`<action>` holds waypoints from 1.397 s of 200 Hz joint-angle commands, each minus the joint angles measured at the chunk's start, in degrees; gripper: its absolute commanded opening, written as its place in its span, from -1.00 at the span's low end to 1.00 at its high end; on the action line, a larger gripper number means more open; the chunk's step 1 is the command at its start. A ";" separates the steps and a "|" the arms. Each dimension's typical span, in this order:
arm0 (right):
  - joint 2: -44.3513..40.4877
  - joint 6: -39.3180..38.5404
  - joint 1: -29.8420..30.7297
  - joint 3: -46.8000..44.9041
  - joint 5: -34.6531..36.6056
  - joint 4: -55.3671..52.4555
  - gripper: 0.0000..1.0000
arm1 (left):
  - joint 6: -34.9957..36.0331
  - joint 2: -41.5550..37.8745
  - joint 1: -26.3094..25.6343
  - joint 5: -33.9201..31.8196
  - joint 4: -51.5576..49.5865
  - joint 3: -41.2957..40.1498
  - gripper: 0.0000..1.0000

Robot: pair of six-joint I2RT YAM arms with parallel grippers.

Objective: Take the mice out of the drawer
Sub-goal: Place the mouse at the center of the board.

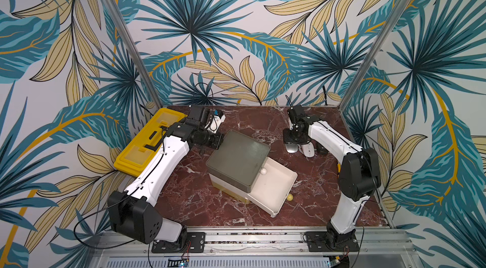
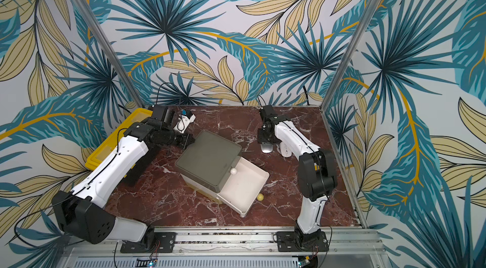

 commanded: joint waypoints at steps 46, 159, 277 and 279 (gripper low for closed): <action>7.70 -8.07 -3.90 3.11 -4.64 0.23 -0.15 | -0.12 -0.92 0.16 1.68 -2.75 -0.93 -1.00; 12.69 -6.65 -5.08 -0.05 -1.83 5.00 -0.12 | 0.06 -1.19 0.16 1.54 -2.84 -0.92 -1.00; 8.83 -6.46 -5.80 -0.07 -0.13 4.61 0.99 | 0.06 -0.97 0.19 1.38 -2.84 -0.88 -1.00; 8.32 -6.52 -5.80 -0.05 -0.06 4.78 0.99 | 0.06 -0.93 0.23 1.36 -2.84 -0.82 -1.00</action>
